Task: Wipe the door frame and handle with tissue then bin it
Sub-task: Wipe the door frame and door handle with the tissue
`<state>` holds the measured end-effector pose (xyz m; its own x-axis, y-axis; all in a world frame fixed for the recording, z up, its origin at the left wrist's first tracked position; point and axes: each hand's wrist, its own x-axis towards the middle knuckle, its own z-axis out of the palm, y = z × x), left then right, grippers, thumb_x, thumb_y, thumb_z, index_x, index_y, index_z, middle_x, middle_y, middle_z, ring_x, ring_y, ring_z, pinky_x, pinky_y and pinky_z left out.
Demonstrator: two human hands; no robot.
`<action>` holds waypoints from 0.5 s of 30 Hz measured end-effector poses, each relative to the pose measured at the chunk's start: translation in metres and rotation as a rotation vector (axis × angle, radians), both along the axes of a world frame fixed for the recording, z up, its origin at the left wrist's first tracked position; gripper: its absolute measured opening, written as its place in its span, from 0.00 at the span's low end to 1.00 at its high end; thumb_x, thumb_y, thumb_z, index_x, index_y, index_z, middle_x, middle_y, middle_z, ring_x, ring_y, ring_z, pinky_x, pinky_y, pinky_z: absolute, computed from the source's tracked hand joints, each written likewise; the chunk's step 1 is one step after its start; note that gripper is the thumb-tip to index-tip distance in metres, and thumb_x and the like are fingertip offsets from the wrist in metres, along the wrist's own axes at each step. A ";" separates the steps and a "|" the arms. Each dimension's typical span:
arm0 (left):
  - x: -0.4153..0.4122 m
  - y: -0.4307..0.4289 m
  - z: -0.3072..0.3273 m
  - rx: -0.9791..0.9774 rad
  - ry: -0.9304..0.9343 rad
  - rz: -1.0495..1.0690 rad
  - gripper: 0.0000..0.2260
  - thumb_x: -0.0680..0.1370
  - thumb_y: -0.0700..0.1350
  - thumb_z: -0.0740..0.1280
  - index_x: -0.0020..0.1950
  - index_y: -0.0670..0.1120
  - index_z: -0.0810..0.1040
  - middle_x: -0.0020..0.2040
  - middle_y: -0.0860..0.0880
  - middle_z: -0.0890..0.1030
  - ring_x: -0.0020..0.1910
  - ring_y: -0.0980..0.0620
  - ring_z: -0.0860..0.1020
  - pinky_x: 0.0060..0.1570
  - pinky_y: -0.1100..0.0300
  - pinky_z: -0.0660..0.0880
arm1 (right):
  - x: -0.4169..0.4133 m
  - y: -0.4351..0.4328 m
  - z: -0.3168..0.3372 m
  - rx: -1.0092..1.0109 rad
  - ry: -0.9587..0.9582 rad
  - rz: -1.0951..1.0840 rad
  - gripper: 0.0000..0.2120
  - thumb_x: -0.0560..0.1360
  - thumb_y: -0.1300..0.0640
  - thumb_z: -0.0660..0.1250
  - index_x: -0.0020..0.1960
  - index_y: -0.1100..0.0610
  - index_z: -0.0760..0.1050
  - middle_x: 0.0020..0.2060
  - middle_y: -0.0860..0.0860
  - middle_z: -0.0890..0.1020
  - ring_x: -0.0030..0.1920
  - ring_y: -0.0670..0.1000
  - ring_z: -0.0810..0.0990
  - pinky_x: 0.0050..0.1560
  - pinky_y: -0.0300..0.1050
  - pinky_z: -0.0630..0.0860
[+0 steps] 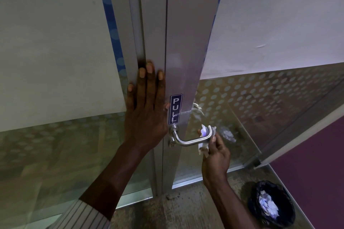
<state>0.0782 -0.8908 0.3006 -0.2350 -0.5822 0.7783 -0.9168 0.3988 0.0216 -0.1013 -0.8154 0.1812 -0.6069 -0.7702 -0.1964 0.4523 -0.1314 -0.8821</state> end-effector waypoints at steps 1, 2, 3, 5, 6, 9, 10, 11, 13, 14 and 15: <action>0.000 0.000 0.000 0.001 0.003 0.001 0.36 0.89 0.53 0.57 0.87 0.43 0.37 0.85 0.45 0.27 0.86 0.46 0.29 0.85 0.47 0.30 | 0.001 -0.001 0.000 -0.006 -0.115 0.004 0.16 0.88 0.61 0.58 0.71 0.60 0.79 0.63 0.58 0.87 0.67 0.59 0.83 0.58 0.43 0.84; 0.000 0.000 0.000 -0.003 0.003 0.004 0.36 0.89 0.53 0.58 0.87 0.42 0.38 0.85 0.45 0.27 0.86 0.46 0.29 0.85 0.47 0.30 | 0.003 0.000 -0.001 0.000 -0.204 0.020 0.16 0.88 0.61 0.58 0.69 0.63 0.79 0.63 0.61 0.86 0.65 0.60 0.84 0.54 0.41 0.85; 0.001 0.000 -0.001 -0.007 0.004 0.007 0.37 0.88 0.52 0.59 0.87 0.41 0.39 0.85 0.45 0.27 0.86 0.46 0.30 0.85 0.47 0.30 | 0.009 0.003 0.001 0.009 -0.274 0.051 0.16 0.87 0.61 0.58 0.68 0.64 0.79 0.63 0.61 0.86 0.61 0.58 0.86 0.51 0.40 0.85; 0.001 0.000 -0.002 -0.008 0.005 0.011 0.37 0.88 0.51 0.61 0.86 0.41 0.41 0.85 0.45 0.27 0.86 0.46 0.30 0.85 0.47 0.30 | 0.025 0.010 0.003 0.013 -0.371 0.144 0.15 0.86 0.61 0.60 0.67 0.65 0.79 0.59 0.60 0.85 0.48 0.50 0.87 0.43 0.37 0.83; 0.001 0.000 -0.001 -0.006 0.004 0.014 0.37 0.88 0.51 0.61 0.87 0.41 0.40 0.85 0.45 0.27 0.86 0.46 0.30 0.85 0.47 0.30 | 0.034 0.014 0.005 -0.006 -0.405 0.197 0.15 0.85 0.61 0.61 0.68 0.65 0.78 0.58 0.59 0.85 0.43 0.47 0.85 0.40 0.36 0.81; 0.000 0.000 0.000 -0.010 -0.007 0.017 0.36 0.88 0.51 0.60 0.86 0.40 0.41 0.85 0.44 0.28 0.86 0.46 0.30 0.85 0.47 0.30 | 0.045 0.020 0.004 -0.094 -0.452 0.316 0.21 0.79 0.67 0.65 0.72 0.63 0.75 0.65 0.55 0.84 0.51 0.48 0.87 0.49 0.38 0.81; 0.001 0.000 0.000 -0.012 -0.010 0.018 0.36 0.88 0.51 0.60 0.86 0.40 0.42 0.85 0.44 0.28 0.86 0.46 0.30 0.85 0.47 0.30 | 0.043 0.021 0.004 -0.115 -0.446 0.342 0.24 0.77 0.70 0.65 0.73 0.63 0.74 0.68 0.56 0.83 0.59 0.50 0.87 0.55 0.39 0.82; 0.001 0.000 -0.001 -0.014 -0.013 0.017 0.35 0.88 0.51 0.59 0.86 0.40 0.43 0.85 0.45 0.28 0.86 0.46 0.30 0.85 0.47 0.31 | 0.039 0.022 0.005 -0.127 -0.436 0.359 0.27 0.75 0.74 0.65 0.74 0.63 0.74 0.69 0.58 0.83 0.64 0.52 0.86 0.59 0.40 0.83; 0.001 0.000 -0.001 -0.013 -0.017 0.015 0.34 0.89 0.52 0.58 0.86 0.40 0.43 0.85 0.45 0.27 0.86 0.46 0.30 0.85 0.47 0.30 | 0.028 0.023 0.003 -0.108 -0.376 0.381 0.32 0.71 0.77 0.66 0.74 0.64 0.74 0.69 0.59 0.83 0.67 0.55 0.84 0.58 0.39 0.84; 0.001 0.000 -0.001 -0.010 -0.018 0.015 0.35 0.89 0.51 0.59 0.86 0.40 0.43 0.85 0.45 0.27 0.86 0.45 0.30 0.85 0.47 0.30 | 0.022 0.024 0.001 -0.090 -0.327 0.392 0.33 0.70 0.78 0.67 0.73 0.64 0.75 0.68 0.59 0.83 0.68 0.56 0.84 0.56 0.39 0.84; 0.002 0.000 -0.001 -0.009 -0.020 0.016 0.35 0.88 0.51 0.60 0.86 0.40 0.42 0.85 0.45 0.27 0.86 0.45 0.29 0.85 0.47 0.30 | 0.017 0.025 0.001 -0.076 -0.275 0.403 0.33 0.70 0.80 0.66 0.73 0.64 0.75 0.68 0.59 0.83 0.69 0.57 0.83 0.54 0.38 0.84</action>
<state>0.0800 -0.8907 0.2995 -0.2412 -0.5790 0.7788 -0.9231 0.3846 0.0001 -0.0843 -0.7902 0.1819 -0.1909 -0.9514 -0.2418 0.6952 0.0429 -0.7176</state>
